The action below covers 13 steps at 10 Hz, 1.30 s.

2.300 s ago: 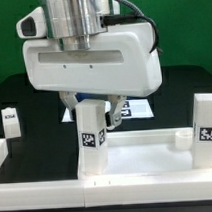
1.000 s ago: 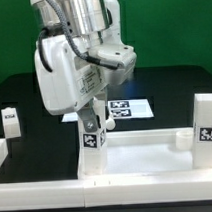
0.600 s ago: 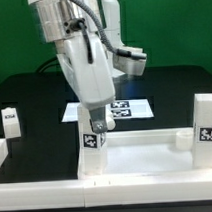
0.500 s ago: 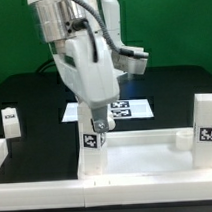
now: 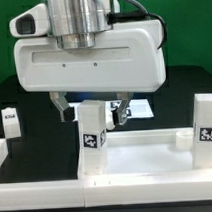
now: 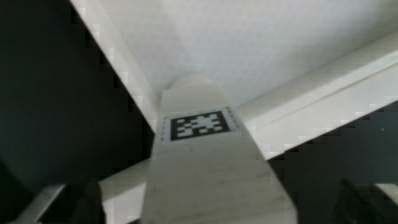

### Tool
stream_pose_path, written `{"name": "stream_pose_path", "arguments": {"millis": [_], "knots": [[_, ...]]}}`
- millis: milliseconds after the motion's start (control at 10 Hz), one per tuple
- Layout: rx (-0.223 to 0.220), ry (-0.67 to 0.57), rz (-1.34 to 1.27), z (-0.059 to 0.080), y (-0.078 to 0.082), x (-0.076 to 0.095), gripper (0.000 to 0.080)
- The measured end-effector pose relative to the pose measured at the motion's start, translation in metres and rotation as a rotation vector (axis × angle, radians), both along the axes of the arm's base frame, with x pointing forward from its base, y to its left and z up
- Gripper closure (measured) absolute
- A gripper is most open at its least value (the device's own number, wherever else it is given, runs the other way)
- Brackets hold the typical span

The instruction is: Assemble desk

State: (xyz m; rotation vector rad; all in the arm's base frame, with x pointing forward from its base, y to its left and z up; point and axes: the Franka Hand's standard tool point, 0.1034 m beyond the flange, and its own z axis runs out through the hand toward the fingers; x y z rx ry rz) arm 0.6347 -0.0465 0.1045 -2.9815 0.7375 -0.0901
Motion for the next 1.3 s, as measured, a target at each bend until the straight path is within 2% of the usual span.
{"name": "stream_pose_path", "arguments": {"millis": [100, 200, 300, 400, 600, 1000, 1300], "knots": [[0.002, 0.003, -0.035, -0.0005, 0.0, -0.0002, 0.0237], [0.001, 0.002, -0.028, -0.0005, -0.0003, -0.0002, 0.0373], [0.003, 0.003, -0.042, -0.0007, -0.0002, -0.0003, 0.0373], [0.007, 0.008, -0.122, -0.001, -0.0021, -0.0006, 0.0514], [0.024, 0.019, -0.353, -0.0006, -0.003, -0.0004, 0.0514], [0.16, 0.085, -1.058, -0.0006, -0.0037, -0.0017, 0.0514], [0.174, 0.104, -1.253, -0.0012, -0.0017, -0.0013, 0.0514]]}}
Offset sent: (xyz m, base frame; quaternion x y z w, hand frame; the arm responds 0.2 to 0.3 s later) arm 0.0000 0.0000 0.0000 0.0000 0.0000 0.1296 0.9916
